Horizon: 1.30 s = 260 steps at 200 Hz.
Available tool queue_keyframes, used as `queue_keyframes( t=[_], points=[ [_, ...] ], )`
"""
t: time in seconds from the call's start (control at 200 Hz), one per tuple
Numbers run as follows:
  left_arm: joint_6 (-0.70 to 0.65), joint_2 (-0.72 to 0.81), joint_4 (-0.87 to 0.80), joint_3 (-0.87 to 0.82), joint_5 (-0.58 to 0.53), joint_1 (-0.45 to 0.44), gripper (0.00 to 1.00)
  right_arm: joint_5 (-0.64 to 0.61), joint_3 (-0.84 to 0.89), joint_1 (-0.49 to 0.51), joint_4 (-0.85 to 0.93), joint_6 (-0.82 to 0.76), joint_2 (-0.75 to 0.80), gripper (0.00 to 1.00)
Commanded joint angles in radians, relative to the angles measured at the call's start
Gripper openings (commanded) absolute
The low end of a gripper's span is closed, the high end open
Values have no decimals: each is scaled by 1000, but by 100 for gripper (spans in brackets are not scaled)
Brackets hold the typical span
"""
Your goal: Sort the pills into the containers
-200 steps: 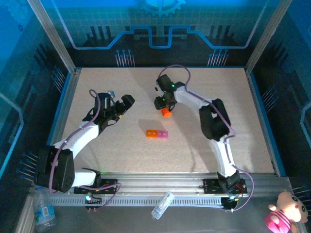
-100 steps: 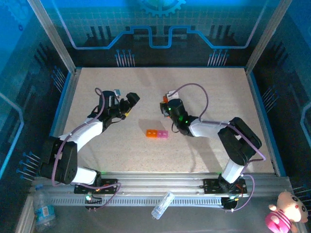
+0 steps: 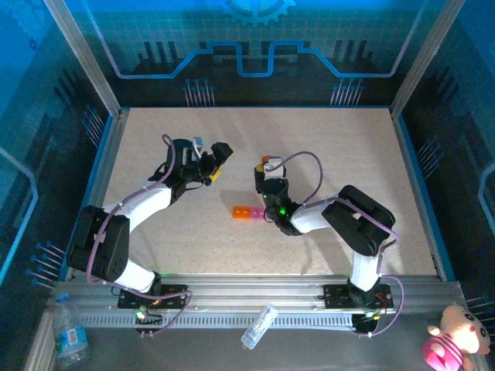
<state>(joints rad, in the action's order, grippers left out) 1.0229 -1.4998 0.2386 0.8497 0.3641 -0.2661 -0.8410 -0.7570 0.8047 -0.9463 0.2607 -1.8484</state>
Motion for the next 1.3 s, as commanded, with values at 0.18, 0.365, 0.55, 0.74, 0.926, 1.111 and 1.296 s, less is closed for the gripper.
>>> queue_keyframes(
  t=[0.18,0.365,0.55,0.74,0.926,1.111,1.296],
  points=[
    [18,-61,21,64,58,-25,99,108,46,-39,-119,101,23,25],
    [5,-85,12,91,65,-38,99,123,63,-50,-169,128,-29,26],
    [-9,-102,3,97,71,-38,99,76,71,-30,-244,89,-76,29],
    [-10,-124,5,104,81,-39,99,-66,77,47,-465,-93,-139,31],
    [-17,-133,7,109,79,-45,99,-157,95,116,-477,-144,-112,33],
    [-15,-149,16,113,81,-53,99,-175,110,132,-477,-90,-135,34],
    [-15,-155,21,115,85,-62,99,-192,123,136,-477,-40,-164,36]
  ],
)
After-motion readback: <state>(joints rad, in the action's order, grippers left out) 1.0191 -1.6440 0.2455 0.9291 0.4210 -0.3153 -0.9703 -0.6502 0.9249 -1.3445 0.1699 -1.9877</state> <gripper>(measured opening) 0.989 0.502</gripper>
